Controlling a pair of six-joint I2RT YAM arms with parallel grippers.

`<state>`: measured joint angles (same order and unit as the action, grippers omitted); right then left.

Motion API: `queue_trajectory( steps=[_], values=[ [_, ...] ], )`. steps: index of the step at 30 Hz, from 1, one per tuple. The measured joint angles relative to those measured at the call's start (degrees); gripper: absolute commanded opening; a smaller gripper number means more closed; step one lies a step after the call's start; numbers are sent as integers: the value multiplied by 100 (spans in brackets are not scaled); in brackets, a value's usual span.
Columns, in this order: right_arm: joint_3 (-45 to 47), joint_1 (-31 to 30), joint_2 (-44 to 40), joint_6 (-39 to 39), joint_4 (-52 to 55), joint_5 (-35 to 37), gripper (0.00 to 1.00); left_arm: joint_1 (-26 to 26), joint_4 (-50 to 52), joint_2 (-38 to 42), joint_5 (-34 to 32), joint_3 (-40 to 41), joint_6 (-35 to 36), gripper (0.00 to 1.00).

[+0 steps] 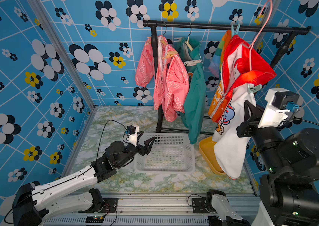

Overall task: Remove the clothespins securing jackets to the hanger
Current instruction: Pick up the hanger from the clothesline, then remove the clothespin from the hanger.

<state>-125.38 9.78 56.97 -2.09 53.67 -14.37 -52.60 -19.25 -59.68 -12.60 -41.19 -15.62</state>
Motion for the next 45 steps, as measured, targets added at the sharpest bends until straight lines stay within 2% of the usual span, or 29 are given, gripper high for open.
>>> queue_trajectory(
  steps=[7,16,22,27,32,38,45],
  values=[
    [-562,83,-155,352,-343,-1305,0,-37,2,269,83,66,-22,85],
    [-579,271,-155,1215,-1707,-2723,0,-92,92,802,46,181,-20,85],
    [310,275,-155,1746,-2741,-3322,0,-122,448,1193,-125,181,70,84],
    [896,208,409,1799,-2970,-3703,0,-155,907,1768,-396,181,136,84],
    [774,-713,1338,798,-2201,-3626,0,-155,1349,2118,-796,181,199,84],
    [1038,-2243,1777,-861,-802,-2750,0,-155,1858,2240,-1132,170,238,84],
    [2581,-2463,1064,-1703,-588,-1775,0,-155,2094,2203,-957,-85,236,83]
  ],
)
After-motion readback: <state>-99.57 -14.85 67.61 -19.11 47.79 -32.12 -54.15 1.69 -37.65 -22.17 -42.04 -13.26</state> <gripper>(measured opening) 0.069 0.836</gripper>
